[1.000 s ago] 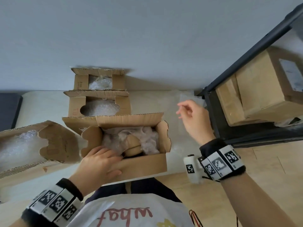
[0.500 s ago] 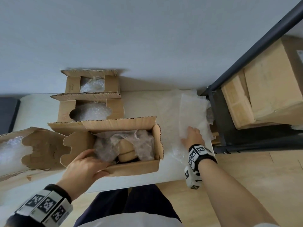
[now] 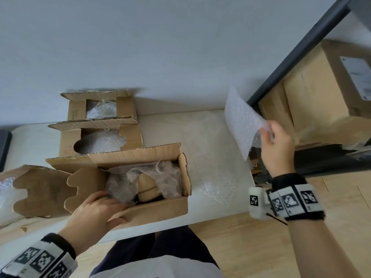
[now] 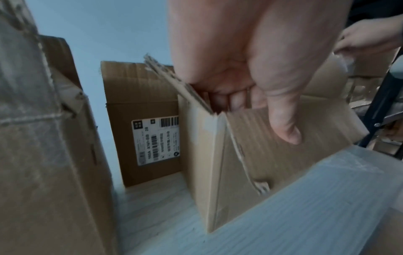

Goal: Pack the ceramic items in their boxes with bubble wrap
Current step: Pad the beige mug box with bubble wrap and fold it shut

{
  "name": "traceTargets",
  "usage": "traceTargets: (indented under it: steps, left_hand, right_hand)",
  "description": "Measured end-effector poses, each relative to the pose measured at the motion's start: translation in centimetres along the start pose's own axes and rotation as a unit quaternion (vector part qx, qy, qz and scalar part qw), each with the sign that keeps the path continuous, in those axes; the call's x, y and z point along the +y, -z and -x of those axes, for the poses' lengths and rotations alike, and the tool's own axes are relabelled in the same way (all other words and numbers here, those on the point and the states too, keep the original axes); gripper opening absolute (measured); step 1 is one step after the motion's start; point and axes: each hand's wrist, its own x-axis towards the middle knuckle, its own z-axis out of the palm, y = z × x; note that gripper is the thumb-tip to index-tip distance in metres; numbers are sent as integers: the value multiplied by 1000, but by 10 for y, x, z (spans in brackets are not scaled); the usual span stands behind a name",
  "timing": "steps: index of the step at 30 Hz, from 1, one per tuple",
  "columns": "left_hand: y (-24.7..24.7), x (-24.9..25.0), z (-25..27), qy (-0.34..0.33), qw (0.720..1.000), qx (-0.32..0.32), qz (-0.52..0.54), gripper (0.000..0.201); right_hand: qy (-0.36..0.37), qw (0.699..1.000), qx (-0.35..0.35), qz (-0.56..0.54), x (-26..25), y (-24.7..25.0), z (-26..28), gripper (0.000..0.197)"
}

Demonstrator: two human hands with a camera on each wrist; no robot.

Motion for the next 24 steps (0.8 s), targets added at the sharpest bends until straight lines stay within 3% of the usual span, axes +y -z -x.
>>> traceTargets:
  steps: [3,6,8,10,13,15,17,18,20,21,22,24]
  left_hand:
    - [16,8,-2,40,998,-33,27,27]
    - [43,11,-10,-6,994,39,98,32]
    - [61,6,-18,4,985,100,144,49]
    - [75,2,-26,59,972,156,165,81]
    - [90,3,-36,115,953,157,233,112]
    - [99,4,-41,157,914,130,352,118]
    - [110,4,-43,128,839,98,519,100]
    - [112,4,-39,101,812,92,567,75]
    - [123,7,-34,97,808,96,573,20]
    - [124,7,-30,93,823,114,549,12]
    - [122,3,-27,96,811,127,562,9]
    - [119,-3,-25,112,743,150,643,21]
  right_hand:
    - [66,994,-51,-66,-40,28,0,17]
    - [122,980,-114,-108,-80,37,3,14]
    - [164,965,-156,-135,-106,35,9,11]
    - [191,942,-209,-183,-127,29,15,10]
    - [194,893,-286,-287,-152,19,24,14]
    - [169,856,-321,-368,-164,15,29,15]
    - [132,817,-354,-435,-171,13,30,17]
    - [109,795,-376,-464,-172,12,30,23]
    - [50,761,-402,-507,-171,8,28,47]
    - [26,755,-406,-515,-169,5,27,57]
    - [10,756,-407,-513,-167,3,26,62]
    - [-10,769,-407,-494,-164,-3,25,58]
